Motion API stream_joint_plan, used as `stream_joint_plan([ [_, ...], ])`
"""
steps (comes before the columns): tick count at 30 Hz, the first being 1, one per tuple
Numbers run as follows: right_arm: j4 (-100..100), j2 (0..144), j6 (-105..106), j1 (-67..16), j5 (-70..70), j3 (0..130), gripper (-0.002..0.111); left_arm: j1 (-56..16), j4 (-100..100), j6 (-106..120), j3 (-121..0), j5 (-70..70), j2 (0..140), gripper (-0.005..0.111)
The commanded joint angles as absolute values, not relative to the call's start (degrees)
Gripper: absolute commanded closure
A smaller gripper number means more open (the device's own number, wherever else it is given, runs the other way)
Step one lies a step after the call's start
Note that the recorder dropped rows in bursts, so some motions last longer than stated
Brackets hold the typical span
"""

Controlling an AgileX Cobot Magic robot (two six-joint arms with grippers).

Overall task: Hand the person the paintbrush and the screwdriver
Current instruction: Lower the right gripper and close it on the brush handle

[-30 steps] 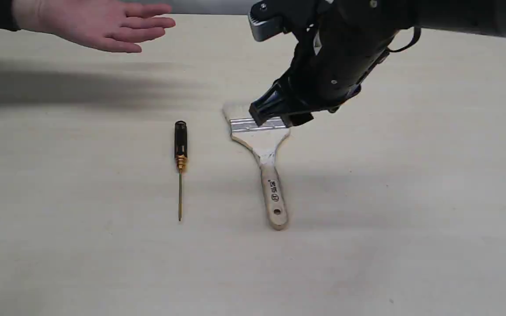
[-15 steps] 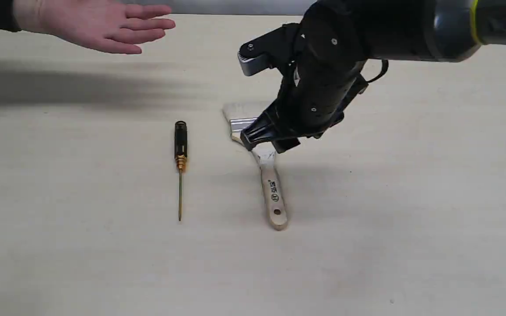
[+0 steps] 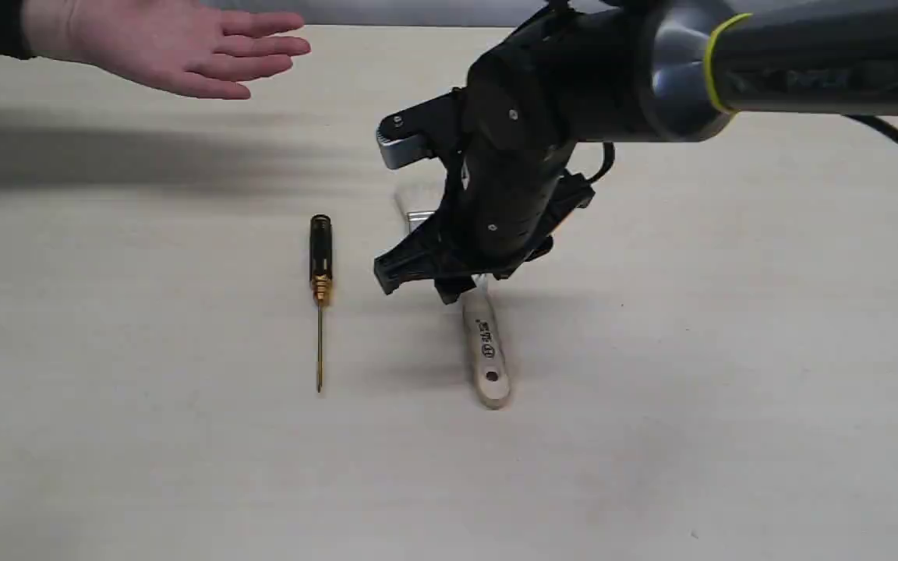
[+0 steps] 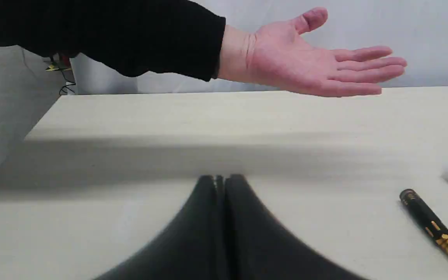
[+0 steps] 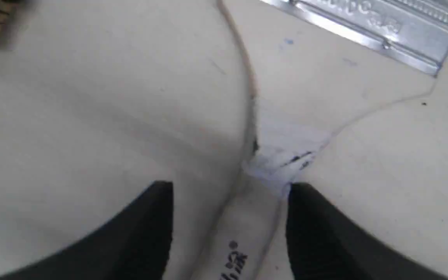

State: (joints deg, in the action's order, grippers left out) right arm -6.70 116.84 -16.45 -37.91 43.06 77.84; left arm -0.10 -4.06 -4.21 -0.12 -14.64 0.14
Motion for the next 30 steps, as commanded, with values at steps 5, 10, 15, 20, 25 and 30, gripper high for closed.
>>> stream_joint_plan([
  [5, -14.06, 118.65, -26.46, -38.64, 45.01, 78.69, 0.06, -0.4, -3.98, -4.32, 0.0, -14.28, 0.0, 0.107],
  [10, -15.51, 119.29, -29.23, -38.64, 44.34, 78.69, 0.06, -0.4, -3.82, -4.32, 0.0, -14.43, 0.0, 0.107],
  [15, -15.51, 120.87, -30.52, -38.64, 42.84, 78.69, 0.06, -0.4, -3.82, -4.32, 0.0, -14.32, 0.0, 0.107],
  [20, -15.51, 123.18, -31.44, -38.64, 40.41, 78.69, 0.06, -0.4, -3.82, -4.32, 0.0, -14.32, 0.0, 0.107],
  [25, -17.24, 123.66, -34.08, -38.64, 38.45, 78.69, 0.06, -0.4, -3.82, -4.32, 0.0, -14.32, 0.0, 0.107],
  [30, -17.57, 123.66, -34.36, -38.64, 39.6, 78.69, 0.081, -0.4, -3.94, -4.32, 0.0, -14.32, 0.0, 0.107],
])
